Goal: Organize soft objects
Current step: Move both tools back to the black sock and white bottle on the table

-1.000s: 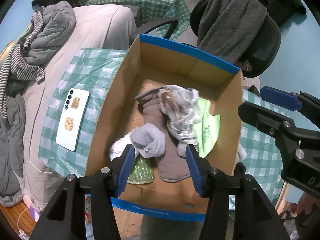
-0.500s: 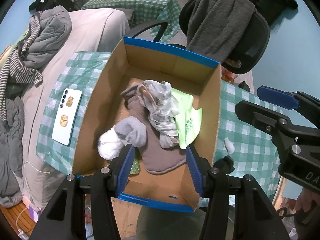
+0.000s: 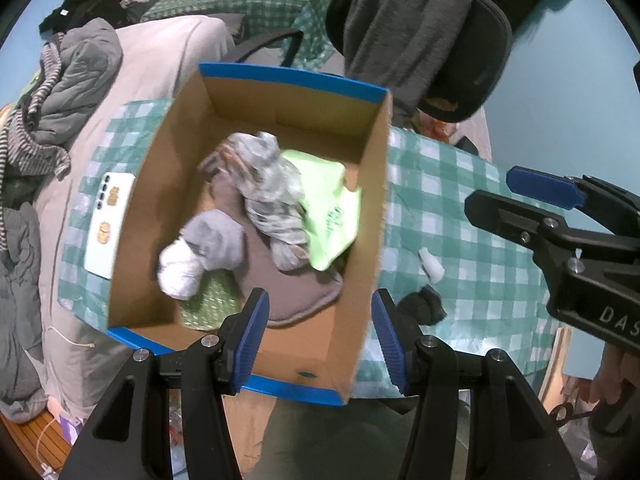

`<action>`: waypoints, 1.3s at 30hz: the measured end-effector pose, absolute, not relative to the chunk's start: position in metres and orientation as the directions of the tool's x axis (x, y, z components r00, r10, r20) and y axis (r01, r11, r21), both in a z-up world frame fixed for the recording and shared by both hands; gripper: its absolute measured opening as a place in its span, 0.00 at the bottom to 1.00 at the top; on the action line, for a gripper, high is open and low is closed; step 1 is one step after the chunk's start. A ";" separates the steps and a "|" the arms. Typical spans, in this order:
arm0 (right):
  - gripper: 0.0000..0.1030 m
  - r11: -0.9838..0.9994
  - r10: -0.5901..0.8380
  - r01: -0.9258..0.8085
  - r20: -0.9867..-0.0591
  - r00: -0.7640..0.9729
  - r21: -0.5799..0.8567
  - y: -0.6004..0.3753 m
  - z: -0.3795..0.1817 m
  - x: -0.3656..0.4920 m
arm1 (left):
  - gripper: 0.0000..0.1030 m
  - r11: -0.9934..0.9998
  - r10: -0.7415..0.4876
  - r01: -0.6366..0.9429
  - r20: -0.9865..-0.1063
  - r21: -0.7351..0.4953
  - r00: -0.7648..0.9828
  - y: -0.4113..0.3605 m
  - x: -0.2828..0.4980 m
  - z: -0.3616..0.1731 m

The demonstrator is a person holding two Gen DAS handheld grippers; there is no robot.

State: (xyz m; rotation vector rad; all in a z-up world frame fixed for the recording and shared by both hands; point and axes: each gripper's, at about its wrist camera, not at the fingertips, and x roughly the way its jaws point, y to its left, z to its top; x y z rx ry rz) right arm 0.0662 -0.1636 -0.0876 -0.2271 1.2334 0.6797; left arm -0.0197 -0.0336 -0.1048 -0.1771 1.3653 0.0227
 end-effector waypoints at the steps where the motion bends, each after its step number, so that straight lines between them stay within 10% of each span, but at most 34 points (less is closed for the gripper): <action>1: 0.57 0.787 0.350 -0.585 -0.922 0.164 0.195 -0.168 -0.089 0.066 | 0.53 0.987 -0.089 -0.113 -0.975 -0.114 0.203 -0.037 -0.020 -0.106; 25: 0.57 0.816 0.276 -0.548 -0.957 0.089 0.184 -0.237 -0.145 0.074 | 0.53 0.990 -0.122 -0.048 -0.982 -0.130 0.141 -0.119 -0.021 -0.133; 39: 0.57 0.780 0.262 -0.595 -0.965 0.030 0.193 -0.248 -0.180 0.072 | 0.71 0.969 -0.163 -0.168 -0.980 -0.182 0.117 -0.144 -0.029 -0.162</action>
